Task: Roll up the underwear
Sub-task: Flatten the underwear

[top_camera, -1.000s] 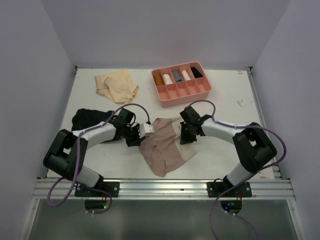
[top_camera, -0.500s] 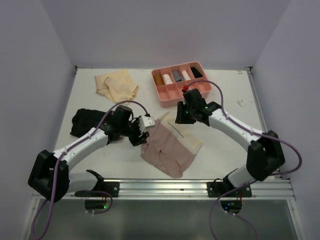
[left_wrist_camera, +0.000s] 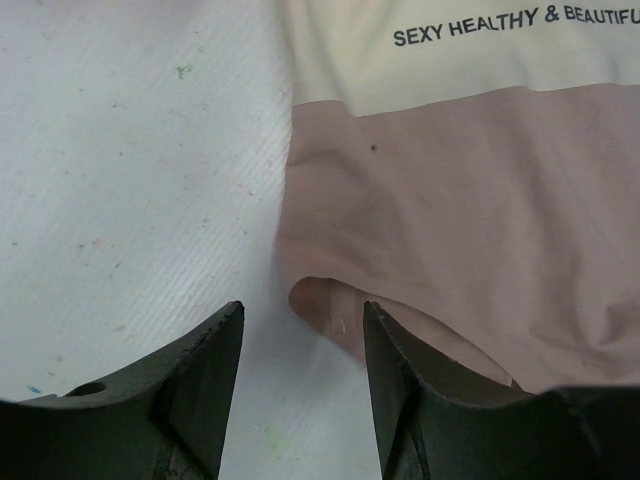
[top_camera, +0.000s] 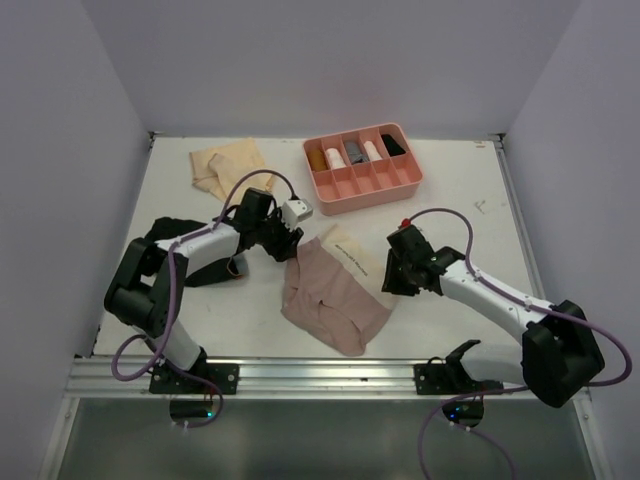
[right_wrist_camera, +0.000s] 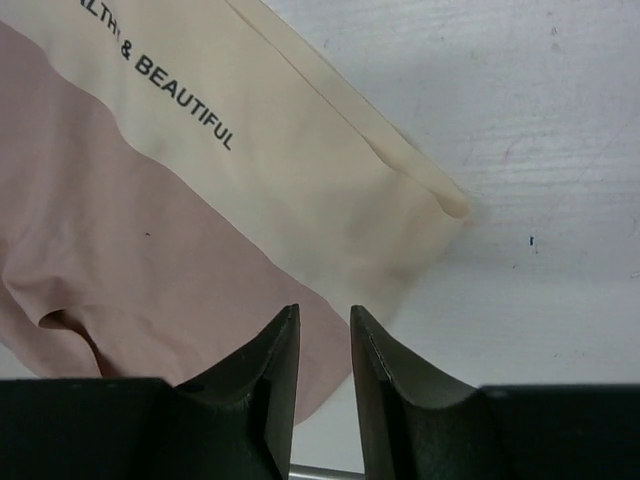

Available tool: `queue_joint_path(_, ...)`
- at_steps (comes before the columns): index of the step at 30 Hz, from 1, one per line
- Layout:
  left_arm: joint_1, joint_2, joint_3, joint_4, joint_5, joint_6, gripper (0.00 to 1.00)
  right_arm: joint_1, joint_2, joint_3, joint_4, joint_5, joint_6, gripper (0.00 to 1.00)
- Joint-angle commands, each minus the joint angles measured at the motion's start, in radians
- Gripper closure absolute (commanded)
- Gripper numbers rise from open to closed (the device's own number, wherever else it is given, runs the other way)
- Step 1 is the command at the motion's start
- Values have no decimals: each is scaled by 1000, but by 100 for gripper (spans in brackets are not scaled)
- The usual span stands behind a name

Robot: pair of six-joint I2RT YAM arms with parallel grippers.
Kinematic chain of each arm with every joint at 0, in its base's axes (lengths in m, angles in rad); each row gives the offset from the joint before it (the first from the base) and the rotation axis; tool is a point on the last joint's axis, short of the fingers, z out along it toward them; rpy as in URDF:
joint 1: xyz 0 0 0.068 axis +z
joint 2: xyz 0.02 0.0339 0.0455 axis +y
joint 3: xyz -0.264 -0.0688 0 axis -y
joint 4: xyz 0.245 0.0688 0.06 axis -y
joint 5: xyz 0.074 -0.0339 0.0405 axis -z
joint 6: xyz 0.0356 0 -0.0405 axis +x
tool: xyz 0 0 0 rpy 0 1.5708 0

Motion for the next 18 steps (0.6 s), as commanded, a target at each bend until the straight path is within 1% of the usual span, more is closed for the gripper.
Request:
queue_joint_path(1,24,3,23,69,106,-40,48,-1,-49,-27,43,22,78,69)
queue_joint_path(3,29,8,17,68,150,-43,50,-2,-55,-46,57,11,96,73)
queue_joint_path(5,38,7,5,69,172,-58,51,-2,-66,-63,78,-8,112,74)
queue_joint_path(7,53,-3,-4,68,187,-66,51,-2,-72,-72,93,-37,133,78)
queue_joint_path(8,60,-7,-4,63,192,-71,51,-2,-81,-79,107,-45,141,81)
queue_joint_path(11,96,-32,-7,42,252,-81,51,-2,-93,-99,139,-87,173,88)
queue_joint_path(12,104,-41,-11,39,299,-81,50,-2,-90,-102,161,-87,182,93)
queue_joint_path(14,115,-61,-23,25,338,-84,48,-1,-78,-115,199,-140,196,98)
queue_joint_path(15,113,-62,-26,19,386,-86,46,5,-63,-121,213,-157,207,100)
queue_joint_path(18,113,-46,-32,10,450,-107,43,44,-43,-126,231,-165,219,100)
